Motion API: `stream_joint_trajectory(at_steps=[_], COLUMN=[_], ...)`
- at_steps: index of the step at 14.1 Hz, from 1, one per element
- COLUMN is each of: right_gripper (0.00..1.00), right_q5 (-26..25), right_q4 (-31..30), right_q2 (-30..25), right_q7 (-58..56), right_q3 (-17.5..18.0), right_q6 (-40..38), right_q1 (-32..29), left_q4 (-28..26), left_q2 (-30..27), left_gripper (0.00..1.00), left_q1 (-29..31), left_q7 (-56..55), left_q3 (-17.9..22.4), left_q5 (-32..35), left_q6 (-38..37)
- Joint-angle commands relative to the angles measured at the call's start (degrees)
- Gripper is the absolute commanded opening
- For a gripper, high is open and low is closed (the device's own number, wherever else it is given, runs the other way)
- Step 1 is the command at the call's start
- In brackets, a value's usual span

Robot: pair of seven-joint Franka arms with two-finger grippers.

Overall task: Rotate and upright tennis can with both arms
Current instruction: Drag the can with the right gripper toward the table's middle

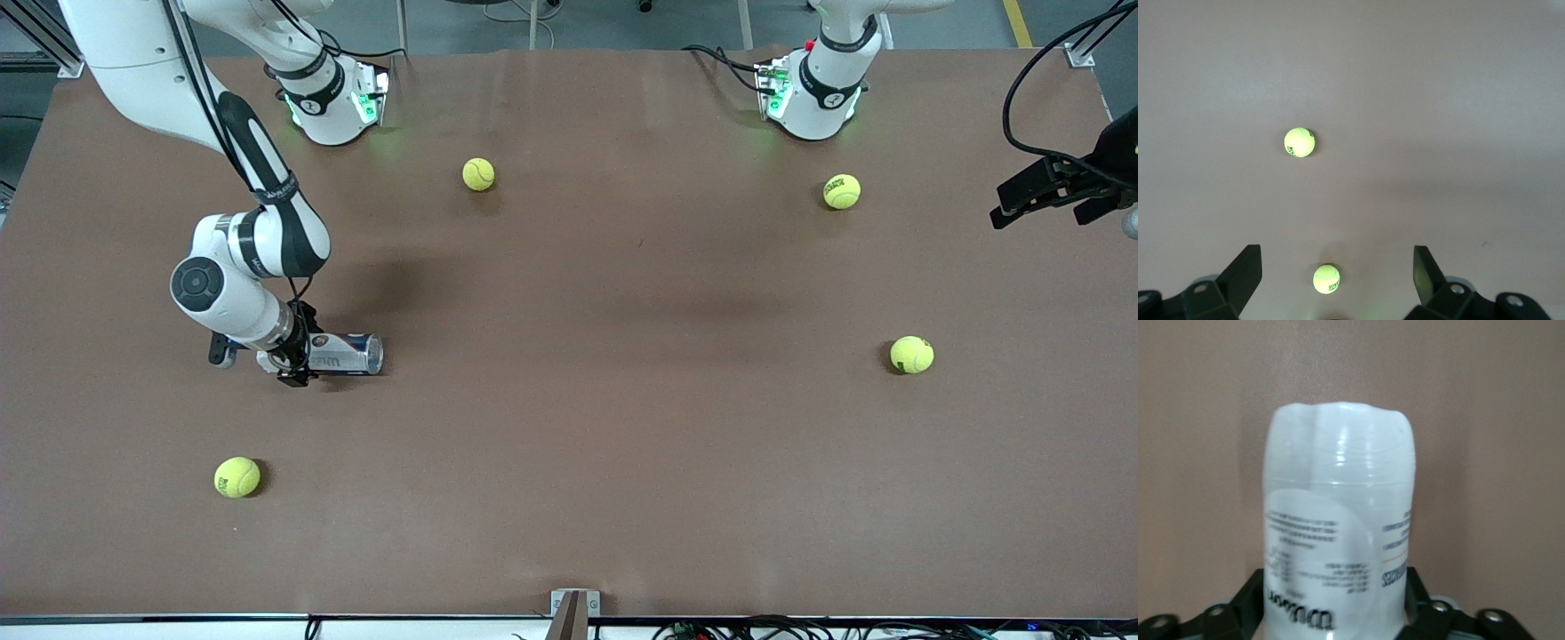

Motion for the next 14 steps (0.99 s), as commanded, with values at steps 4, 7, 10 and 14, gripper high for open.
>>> stream_joint_trajectory(at_steps=[4, 7, 10, 14], right_gripper=[0.16, 0.10, 0.10, 0.13], right_q5=[0.1, 0.2, 0.2, 0.3], right_q4=[0.8, 1.7, 3.5, 7.2], right_q2=[0.9, 0.9, 0.9, 1.0], right_q7=[1.1, 2.3, 6.1, 10.9], right_q3=[-0.3, -0.2, -0.1, -0.1], right_q6=[-0.1, -0.9, -1.4, -4.3], right_q1=[0.8, 2.1, 5.2, 10.0], left_q4=[-0.2, -0.2, -0.3, -0.2], left_q2=[-0.3, -0.3, -0.3, -0.3], left_gripper=[1.00, 1.00, 1.00, 1.00], left_q1=[0.0, 0.1, 0.0, 0.2], left_q7=[0.4, 0.4, 0.4, 0.4], left_q3=[0.1, 0.1, 0.1, 0.1], left_q5=[-0.9, -0.9, -0.9, -0.9], left_q6=[0.2, 0.2, 0.2, 0.2])
